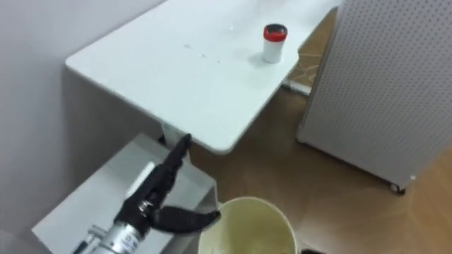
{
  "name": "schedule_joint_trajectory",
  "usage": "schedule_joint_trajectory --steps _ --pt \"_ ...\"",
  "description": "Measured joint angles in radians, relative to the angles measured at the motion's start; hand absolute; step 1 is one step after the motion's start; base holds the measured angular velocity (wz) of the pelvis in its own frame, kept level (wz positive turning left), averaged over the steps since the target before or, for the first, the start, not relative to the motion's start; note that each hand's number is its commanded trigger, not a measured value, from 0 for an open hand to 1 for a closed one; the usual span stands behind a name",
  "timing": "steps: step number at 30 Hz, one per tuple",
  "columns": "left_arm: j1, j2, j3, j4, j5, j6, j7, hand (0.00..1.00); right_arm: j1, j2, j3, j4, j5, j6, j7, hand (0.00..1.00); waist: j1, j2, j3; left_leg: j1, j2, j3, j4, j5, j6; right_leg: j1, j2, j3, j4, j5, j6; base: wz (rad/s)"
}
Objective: Pick garbage
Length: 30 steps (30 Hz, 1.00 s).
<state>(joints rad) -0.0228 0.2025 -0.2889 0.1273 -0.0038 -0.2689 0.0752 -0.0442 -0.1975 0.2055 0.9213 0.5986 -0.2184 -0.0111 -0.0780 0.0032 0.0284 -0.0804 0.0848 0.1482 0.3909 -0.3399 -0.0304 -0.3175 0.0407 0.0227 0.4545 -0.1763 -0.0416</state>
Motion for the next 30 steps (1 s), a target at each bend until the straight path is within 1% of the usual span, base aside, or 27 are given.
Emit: schedule_joint_trajectory --steps 2,4,5,7,9,10,11,12,14,15,16,17,18,19,20,21,22,23,24,25,26,27,28,29,30 --pt "0.022 0.012 0.022 -0.045 -0.001 -0.001 0.039 0.00 0.032 0.000 -0.022 -0.031 0.011 0.001 -0.009 1.00 0.005 0.001 -0.0079 0.054 -0.001 0.000 -0.033 0.001 -0.001 0.040 0.010 0.002 -0.016 0.000 0.002 -0.21" --pt "0.044 0.018 0.043 -0.070 -0.001 -0.002 0.066 0.00 0.035 0.002 -0.022 -0.033 0.016 0.001 -0.016 1.00 0.004 0.002 -0.0120 0.092 -0.003 0.001 -0.054 0.001 -0.001 0.066 0.013 0.002 -0.027 0.000 0.003 -0.30" --pt "0.050 0.018 0.049 -0.076 0.000 -0.001 0.072 0.00 0.037 0.002 -0.022 -0.033 0.016 0.001 -0.019 1.00 0.003 0.002 -0.0123 0.102 -0.004 0.001 -0.061 0.001 -0.001 0.075 0.012 0.002 -0.028 0.000 0.003 -0.30" --pt "0.072 0.019 0.063 -0.113 0.010 -0.002 0.085 0.00 0.053 0.005 -0.023 -0.034 0.014 0.002 -0.022 1.00 0.002 -0.001 -0.0239 0.137 -0.007 0.002 -0.091 0.001 -0.001 0.095 0.012 0.004 -0.039 0.002 0.006 -0.21" --pt "0.076 0.019 0.073 -0.131 0.021 -0.002 0.092 0.00 0.066 0.005 -0.032 -0.034 0.004 0.002 -0.020 1.00 0.001 -0.004 -0.0257 0.150 -0.010 0.005 -0.095 0.001 -0.001 0.107 0.014 0.007 -0.044 0.005 0.010 -0.12" --pt "0.077 0.019 0.087 -0.135 0.032 -0.002 0.095 0.00 0.070 0.002 -0.035 -0.034 0.001 0.003 -0.020 1.00 0.002 -0.005 -0.0259 0.162 -0.013 0.015 -0.095 0.001 0.000 0.113 0.014 0.010 -0.043 0.007 0.013 -0.21" --pt "0.077 0.022 0.100 -0.142 0.039 -0.002 0.109 0.00 0.072 0.001 -0.035 -0.034 0.001 0.005 -0.020 1.00 0.001 -0.007 -0.0269 0.168 -0.018 0.018 -0.093 0.000 0.000 0.115 0.015 0.022 -0.042 0.009 0.017 -0.27" --pt "0.077 0.022 0.108 -0.149 0.040 -0.002 0.116 0.00 0.072 0.001 -0.035 -0.034 0.001 0.007 -0.019 1.00 0.002 -0.008 -0.0263 0.174 -0.021 0.022 -0.092 0.001 0.000 0.114 0.016 0.031 -0.041 0.011 0.019 -0.41" --pt "0.078 0.019 0.142 -0.172 0.067 -0.002 0.146 0.00 0.072 0.002 -0.037 -0.036 -0.011 0.019 -0.002 1.00 0.010 -0.009 -0.0261 0.180 -0.029 0.051 -0.095 0.001 0.005 0.107 0.024 0.061 -0.046 0.028 0.027 -0.59" --pt "0.079 0.016 0.153 -0.180 0.080 -0.002 0.151 0.00 0.072 0.004 -0.040 -0.036 -0.012 0.026 0.004 1.00 0.015 -0.008 -0.0264 0.183 -0.029 0.059 -0.098 0.001 0.009 0.106 0.027 0.058 -0.054 0.038 0.027 -0.81" --pt "0.080 0.013 0.171 -0.196 0.088 -0.007 0.163 0.00 0.073 0.009 -0.041 -0.036 -0.013 0.033 0.012 1.00 0.033 -0.009 -0.0257 0.194 -0.029 0.085 -0.108 0.003 0.012 0.103 0.032 0.048 -0.070 0.061 0.023 -0.77" --pt "0.081 0.013 0.176 -0.204 0.088 -0.011 0.174 0.00 0.073 0.009 -0.041 -0.036 -0.014 0.036 0.016 1.00 0.041 -0.009 -0.0257 0.197 -0.028 0.100 -0.112 0.003 0.013 0.103 0.032 0.030 -0.082 0.075 0.019 -0.96" --pt "0.080 0.013 0.182 -0.215 0.086 -0.019 0.189 0.00 0.073 0.009 -0.038 -0.036 -0.015 0.037 0.019 1.00 0.059 -0.009 -0.0259 0.200 -0.028 0.126 -0.118 0.008 0.021 0.103 0.030 -0.004 -0.109 0.105 0.011 -0.87" --pt "0.080 0.013 0.189 -0.227 0.086 -0.023 0.205 0.00 0.072 0.009 -0.030 -0.036 -0.015 0.038 0.021 1.00 0.064 -0.009 -0.0258 0.199 -0.028 0.148 -0.124 0.009 0.026 0.101 0.029 -0.033 -0.137 0.134 0.002 -0.78" --pt "0.079 0.013 0.192 -0.230 0.086 -0.024 0.213 0.00 0.072 0.010 -0.029 -0.036 -0.015 0.038 0.024 1.00 0.066 -0.009 -0.0257 0.198 -0.028 0.157 -0.126 0.009 0.031 0.101 0.028 -0.047 -0.150 0.147 -0.001 -0.61" --pt "0.080 0.013 0.197 -0.231 0.085 -0.025 0.228 0.00 0.073 0.012 -0.030 -0.035 -0.016 0.042 0.027 1.00 0.072 -0.009 -0.0253 0.198 -0.018 0.183 -0.143 0.011 0.041 0.102 0.021 -0.079 -0.161 0.161 -0.008 -0.31" --pt "0.081 0.010 0.197 -0.232 0.085 -0.026 0.229 0.00 0.080 0.012 -0.032 -0.031 -0.015 0.043 0.028 1.00 0.072 -0.005 -0.0208 0.203 -0.008 0.227 -0.152 0.008 0.051 0.097 -0.006 -0.146 -0.089 0.119 -0.018 -0.08" --pt "0.088 0.002 0.192 -0.234 0.085 -0.026 0.230 0.00 0.092 0.004 -0.035 -0.025 -0.015 0.044 0.028 1.00 0.072 -0.005 -0.0203 0.215 -0.005 0.268 -0.165 0.015 0.042 0.108 -0.043 -0.204 0.020 0.032 -0.006 0.16" --pt "0.090 0.001 0.190 -0.236 0.085 -0.026 0.231 0.00 0.093 0.000 -0.039 -0.018 -0.015 0.044 0.028 1.00 0.074 -0.010 -0.0240 0.218 -0.007 0.283 -0.171 0.019 0.038 0.118 -0.065 -0.220 0.059 -0.004 0.001 0.19" --pt "0.090 -0.001 0.189 -0.236 0.083 -0.027 0.237 0.00 0.091 -0.006 -0.048 -0.006 -0.016 0.043 0.027 1.00 0.084 -0.016 -0.0241 0.231 -0.016 0.309 -0.171 0.022 0.032 0.142 -0.101 -0.224 0.098 -0.056 0.021 -0.06" --pt "0.092 0.004 0.195 -0.236 0.076 -0.032 0.246 0.00 0.082 -0.006 -0.050 0.005 -0.027 0.043 0.026 1.00 0.096 -0.027 -0.0182 0.229 -0.031 0.306 -0.155 0.022 0.029 0.146 -0.101 -0.202 0.063 -0.077 0.022 -0.17" --pt "0.093 0.003 0.199 -0.236 0.074 -0.032 0.248 0.00 0.080 -0.006 -0.050 0.005 -0.036 0.043 0.026 1.00 0.100 -0.029 -0.0144 0.221 -0.033 0.292 -0.150 0.023 0.029 0.148 -0.097 -0.195 0.046 -0.078 0.020 -0.33" --pt "0.093 0.003 0.210 -0.236 0.075 -0.032 0.245 0.00 0.078 -0.004 -0.050 0.004 -0.053 0.043 0.028 1.00 0.109 -0.013 -0.0223 0.202 -0.038 0.240 -0.138 0.024 0.029 0.154 -0.079 -0.168 0.003 -0.070 0.007 -0.39" --pt "0.094 0.003 0.216 -0.236 0.075 -0.033 0.244 0.00 0.077 0.003 -0.048 0.002 -0.068 0.044 0.037 1.00 0.110 -0.012 -0.0210 0.193 -0.036 0.185 -0.136 0.027 0.029 0.162 -0.065 -0.163 -0.025 -0.052 0.000 -0.41" --pt "0.093 0.003 0.216 -0.236 0.075 -0.033 0.244 0.00 0.078 0.008 -0.046 0.001 -0.078 0.044 0.043 1.00 0.106 -0.010 -0.0222 0.193 -0.035 0.160 -0.137 0.029 0.029 0.167 -0.058 -0.162 -0.036 -0.044 -0.002 -0.29"
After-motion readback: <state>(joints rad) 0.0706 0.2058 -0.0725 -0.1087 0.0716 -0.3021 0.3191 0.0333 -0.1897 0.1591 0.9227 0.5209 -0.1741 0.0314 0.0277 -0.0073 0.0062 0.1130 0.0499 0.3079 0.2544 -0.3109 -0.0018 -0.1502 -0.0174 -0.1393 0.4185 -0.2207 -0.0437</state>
